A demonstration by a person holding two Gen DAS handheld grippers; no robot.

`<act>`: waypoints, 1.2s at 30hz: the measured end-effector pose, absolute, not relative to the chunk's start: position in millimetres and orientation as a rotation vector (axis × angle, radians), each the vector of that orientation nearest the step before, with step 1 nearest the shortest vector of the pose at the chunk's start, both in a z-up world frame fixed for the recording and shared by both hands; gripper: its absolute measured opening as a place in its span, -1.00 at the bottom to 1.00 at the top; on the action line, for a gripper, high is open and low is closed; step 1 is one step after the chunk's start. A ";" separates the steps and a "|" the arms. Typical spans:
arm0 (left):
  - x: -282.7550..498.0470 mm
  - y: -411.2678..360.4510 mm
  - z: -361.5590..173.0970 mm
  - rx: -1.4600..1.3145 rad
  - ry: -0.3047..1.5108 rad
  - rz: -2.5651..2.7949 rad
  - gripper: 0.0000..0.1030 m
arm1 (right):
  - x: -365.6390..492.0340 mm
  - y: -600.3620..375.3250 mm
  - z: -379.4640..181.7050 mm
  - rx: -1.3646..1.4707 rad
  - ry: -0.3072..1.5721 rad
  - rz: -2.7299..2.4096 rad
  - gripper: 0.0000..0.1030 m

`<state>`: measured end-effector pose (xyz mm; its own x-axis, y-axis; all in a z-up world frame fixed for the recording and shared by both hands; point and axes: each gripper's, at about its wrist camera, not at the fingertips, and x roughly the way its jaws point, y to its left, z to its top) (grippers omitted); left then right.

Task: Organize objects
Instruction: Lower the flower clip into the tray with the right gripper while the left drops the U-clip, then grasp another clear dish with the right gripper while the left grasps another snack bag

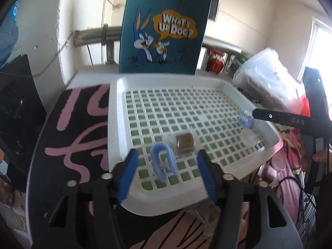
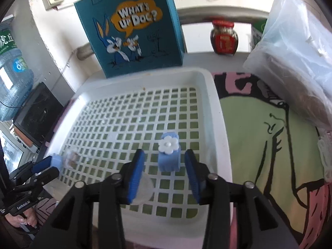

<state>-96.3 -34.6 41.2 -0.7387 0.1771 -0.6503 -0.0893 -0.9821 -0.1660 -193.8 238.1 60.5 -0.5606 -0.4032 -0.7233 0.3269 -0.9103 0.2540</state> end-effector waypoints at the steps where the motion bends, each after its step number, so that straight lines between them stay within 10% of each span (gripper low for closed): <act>1: -92.0 -36.2 47.4 -1.036 -0.196 2.810 0.42 | -188.1 240.1 67.9 1.140 -0.132 -2.462 -0.14; 11: -38.4 -47.4 86.3 -0.879 -0.272 2.855 0.65 | -92.3 286.1 138.7 0.801 -0.174 -2.564 0.30; 36: -60.2 -3.6 6.0 -1.279 -0.237 2.732 0.63 | -79.4 266.8 39.0 1.134 0.124 -2.567 0.29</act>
